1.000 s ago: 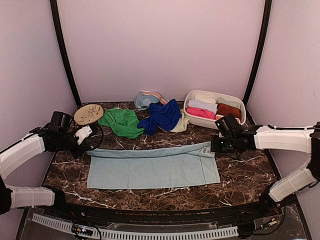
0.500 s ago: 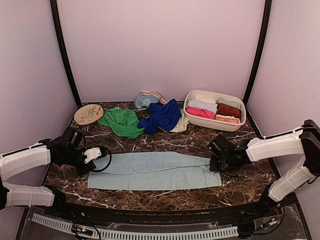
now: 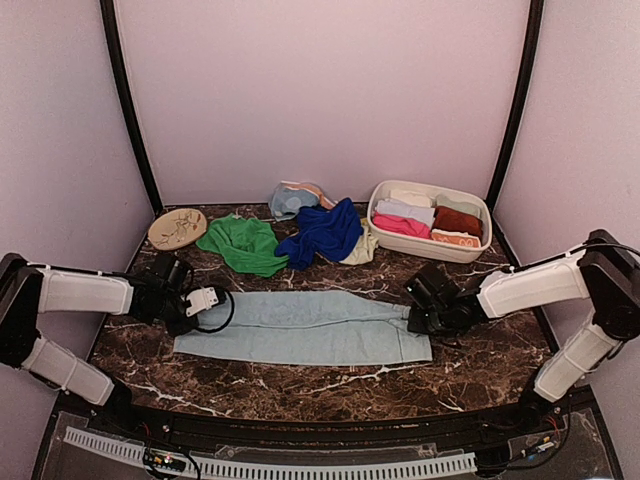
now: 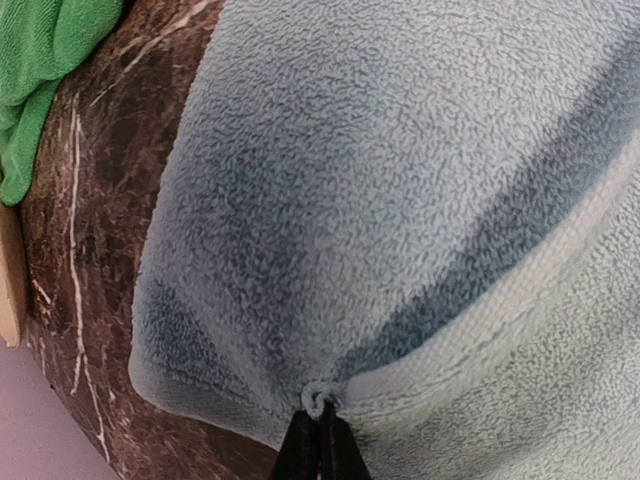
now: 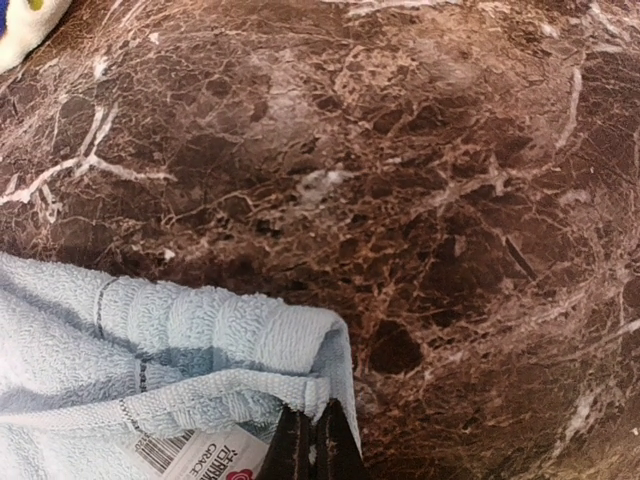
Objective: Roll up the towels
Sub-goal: Fold the towel at the center of the board.
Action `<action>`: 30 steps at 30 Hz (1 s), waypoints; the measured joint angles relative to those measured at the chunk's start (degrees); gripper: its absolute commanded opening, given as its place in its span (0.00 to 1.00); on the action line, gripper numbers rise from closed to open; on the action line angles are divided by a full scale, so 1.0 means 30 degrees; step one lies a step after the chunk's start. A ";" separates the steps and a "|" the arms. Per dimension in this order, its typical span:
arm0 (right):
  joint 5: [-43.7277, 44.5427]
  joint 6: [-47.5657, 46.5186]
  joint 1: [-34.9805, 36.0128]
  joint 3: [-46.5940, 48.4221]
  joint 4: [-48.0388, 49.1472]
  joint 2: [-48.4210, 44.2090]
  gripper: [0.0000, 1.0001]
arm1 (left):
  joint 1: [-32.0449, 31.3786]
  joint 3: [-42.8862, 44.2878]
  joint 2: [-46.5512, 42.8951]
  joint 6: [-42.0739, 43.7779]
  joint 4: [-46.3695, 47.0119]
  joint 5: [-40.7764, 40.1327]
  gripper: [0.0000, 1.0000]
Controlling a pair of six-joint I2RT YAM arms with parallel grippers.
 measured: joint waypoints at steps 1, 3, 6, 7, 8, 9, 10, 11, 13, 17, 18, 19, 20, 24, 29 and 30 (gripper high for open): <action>0.0000 -0.0066 -0.0051 0.0204 -0.0022 0.0175 0.00 | 0.0000 0.0168 0.0481 0.0153 0.0583 -0.0452 0.00; -0.0109 -0.0270 -0.0277 0.0612 -0.0146 0.0466 0.00 | 0.0000 0.0525 0.1326 0.0401 0.1523 -0.1188 0.00; -0.0605 -0.0874 -0.0925 0.1158 -0.0423 0.0670 0.00 | 0.0007 0.1362 0.2317 0.0656 0.1836 -0.1880 0.00; -0.0736 -0.1115 -0.1188 0.1326 -0.0517 0.0685 0.00 | 0.0007 0.1705 0.2535 0.0678 0.1632 -0.1960 0.00; -0.0889 -0.1399 -0.1399 0.1479 -0.0627 0.0648 0.00 | 0.0007 0.2047 0.2652 0.0685 0.1384 -0.1967 0.00; -0.1020 -0.1676 -0.1559 0.1632 -0.0743 0.0576 0.00 | 0.0007 0.2317 0.2667 0.0685 0.1195 -0.1960 0.00; -0.1129 -0.2004 -0.1690 0.1785 -0.0889 0.0452 0.00 | 0.0007 0.2703 0.2565 0.0685 0.0794 -0.1923 0.00; -0.1195 -0.2288 -0.1756 0.1902 -0.0984 0.0284 0.00 | 0.0007 0.2885 0.2419 0.0678 0.0605 -0.1872 0.00; -0.1501 -0.2987 -0.1792 0.2178 -0.1188 -0.0197 0.00 | 0.0015 0.3322 0.1843 0.0692 -0.0051 -0.1647 0.00; -0.1982 -0.4488 -0.1843 0.3133 -0.1741 -0.0925 0.00 | 0.0066 0.4109 0.0233 0.0714 -0.1129 -0.1282 0.00; -0.2062 -0.4860 -0.1894 0.3446 -0.1909 -0.1020 0.00 | 0.0080 0.4291 -0.0073 0.0750 -0.1282 -0.1260 0.00; -0.2149 -0.5268 -0.1945 0.3832 -0.2069 -0.1086 0.00 | 0.0102 0.4444 -0.0299 0.0809 -0.1384 -0.1246 0.00; -0.2193 -0.5574 -0.1989 0.4131 -0.2208 -0.1100 0.00 | 0.0131 0.4539 -0.0430 0.0860 -0.1413 -0.1253 0.00; -0.2259 -0.7176 -0.2535 0.5901 -0.3009 -0.1093 0.00 | 0.0437 0.4794 -0.0488 0.1297 -0.1479 -0.1319 0.00; -0.1931 -0.8859 -0.3526 0.7825 -0.3657 -0.0714 0.00 | 0.1151 0.4940 -0.0284 0.2040 -0.1282 -0.1632 0.00; -0.1800 -0.9231 -0.3745 0.8167 -0.3810 -0.0576 0.00 | 0.1362 0.5093 -0.0146 0.2171 -0.1231 -0.1683 0.00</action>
